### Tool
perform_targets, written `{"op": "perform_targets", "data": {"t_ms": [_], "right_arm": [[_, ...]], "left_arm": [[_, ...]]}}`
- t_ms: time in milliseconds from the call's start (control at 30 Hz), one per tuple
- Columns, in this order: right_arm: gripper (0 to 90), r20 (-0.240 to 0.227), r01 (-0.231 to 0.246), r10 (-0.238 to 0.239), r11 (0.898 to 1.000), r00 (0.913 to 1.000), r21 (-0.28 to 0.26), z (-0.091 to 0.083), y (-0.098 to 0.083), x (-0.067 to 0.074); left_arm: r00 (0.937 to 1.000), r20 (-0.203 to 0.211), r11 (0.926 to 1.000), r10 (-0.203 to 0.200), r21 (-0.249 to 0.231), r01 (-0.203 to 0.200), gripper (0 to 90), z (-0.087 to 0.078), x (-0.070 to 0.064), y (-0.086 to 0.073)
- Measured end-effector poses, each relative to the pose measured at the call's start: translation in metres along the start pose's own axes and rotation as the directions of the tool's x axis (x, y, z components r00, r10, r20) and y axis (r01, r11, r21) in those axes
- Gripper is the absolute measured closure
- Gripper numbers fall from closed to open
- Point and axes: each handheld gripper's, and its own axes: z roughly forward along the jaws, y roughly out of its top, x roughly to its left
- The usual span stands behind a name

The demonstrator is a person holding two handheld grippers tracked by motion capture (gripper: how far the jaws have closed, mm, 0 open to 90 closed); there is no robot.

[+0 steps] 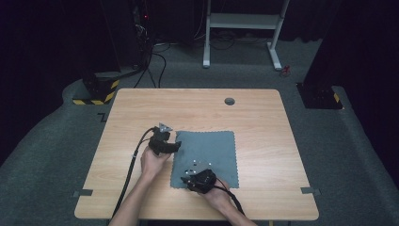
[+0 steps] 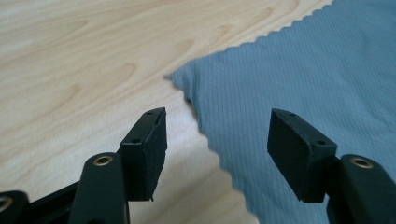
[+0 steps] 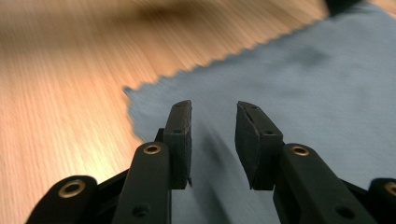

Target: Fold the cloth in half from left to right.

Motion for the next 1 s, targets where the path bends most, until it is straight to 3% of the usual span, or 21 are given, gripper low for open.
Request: {"op": "perform_targets", "data": {"t_ms": [167, 300, 467, 700, 1000], "right_arm": [[66.2, -0.029, 0.027, -0.027, 1.000, 0.9992, 0.002, 0.014, 0.009, 0.013], [66.2, -0.042, 0.048, -0.047, 0.999, 0.9980, 0.014, 0.021, 0.012, 0.021], [66.1, -0.053, 0.057, -0.056, 0.998, 0.9970, 0.023, 0.020, 0.012, 0.026], [64.1, -0.072, 0.061, -0.060, 0.998, 0.9956, 0.018, 0.021, 0.012, 0.029], [62.6, -0.064, 0.064, -0.062, 0.998, 0.9960, 0.018, 0.022, 0.013, 0.031]], "left_arm": [[0.9992, -0.017, 0.9994, -0.035, -0.004, 0.035, 40.2, 0.015, 0.004, 0.006], [0.9969, -0.068, 0.9989, -0.039, 0.023, 0.041, 42.4, 0.027, 0.010, 0.009], [0.9932, -0.092, 0.9970, -0.071, 0.023, 0.074, 44.4, 0.036, 0.020, 0.016], [0.9929, -0.093, 0.9964, -0.075, 0.033, 0.078, 47.3, 0.040, 0.025, 0.023], [0.9952, -0.076, 0.9972, -0.061, 0.040, 0.064, 61.2, 0.043, 0.024, 0.028]]}}
